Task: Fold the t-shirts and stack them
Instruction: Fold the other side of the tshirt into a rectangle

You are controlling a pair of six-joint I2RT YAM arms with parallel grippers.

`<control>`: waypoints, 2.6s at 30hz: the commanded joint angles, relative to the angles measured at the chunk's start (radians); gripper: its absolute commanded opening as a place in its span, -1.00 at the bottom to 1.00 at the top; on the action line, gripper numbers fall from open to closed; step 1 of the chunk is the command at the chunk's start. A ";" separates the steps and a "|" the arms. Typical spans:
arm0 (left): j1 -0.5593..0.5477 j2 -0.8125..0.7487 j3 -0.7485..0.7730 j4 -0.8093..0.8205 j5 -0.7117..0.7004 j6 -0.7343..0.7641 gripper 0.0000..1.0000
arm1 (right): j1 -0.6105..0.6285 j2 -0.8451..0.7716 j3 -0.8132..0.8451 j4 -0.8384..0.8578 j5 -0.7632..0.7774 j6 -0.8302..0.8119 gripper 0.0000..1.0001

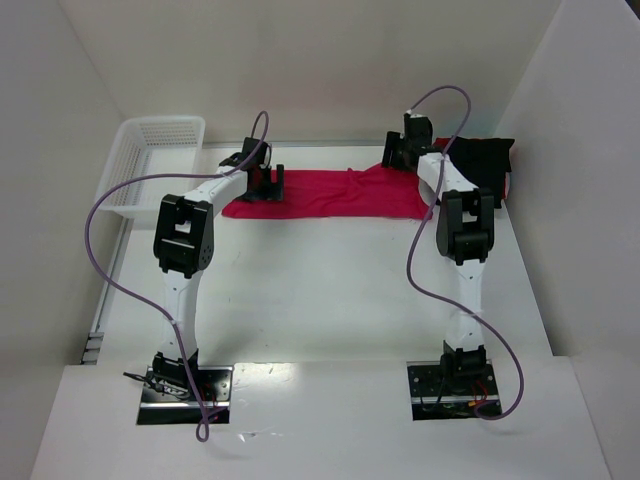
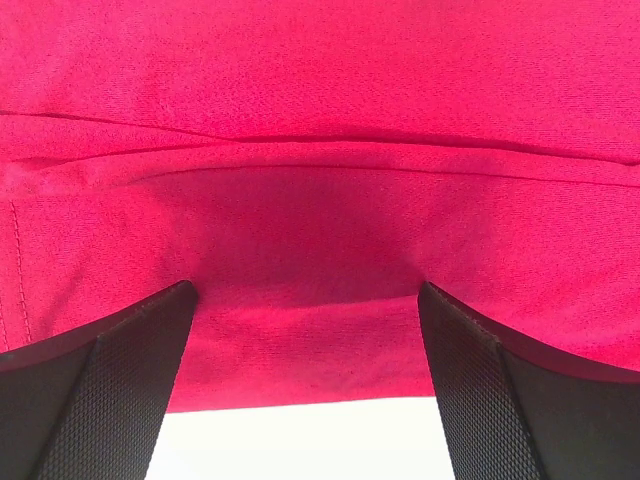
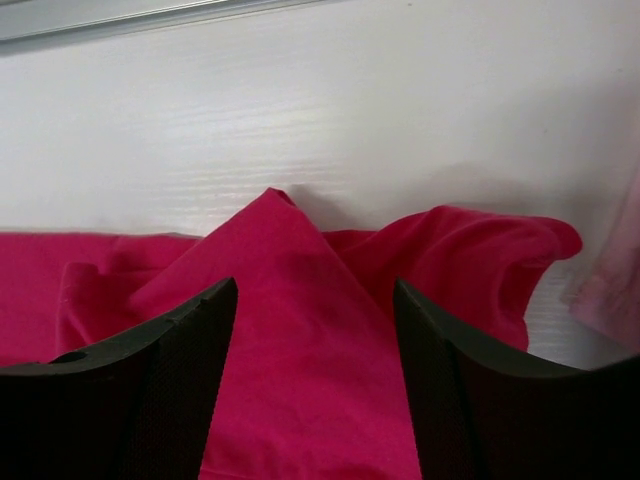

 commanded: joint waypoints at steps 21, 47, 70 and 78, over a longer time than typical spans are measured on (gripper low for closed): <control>0.005 0.005 0.036 -0.018 0.005 0.025 0.98 | 0.006 0.074 0.049 -0.044 -0.018 -0.071 -0.30; 0.005 0.023 0.054 -0.018 0.014 0.016 0.98 | -0.061 -0.048 -0.025 -0.016 0.010 -0.031 -0.77; 0.005 0.180 0.271 -0.115 -0.219 0.026 0.95 | -0.061 -0.058 -0.068 0.004 -0.066 -0.039 -0.77; 0.005 0.160 0.209 -0.147 -0.179 0.036 0.98 | -0.061 -0.058 -0.068 -0.007 0.008 -0.039 -0.75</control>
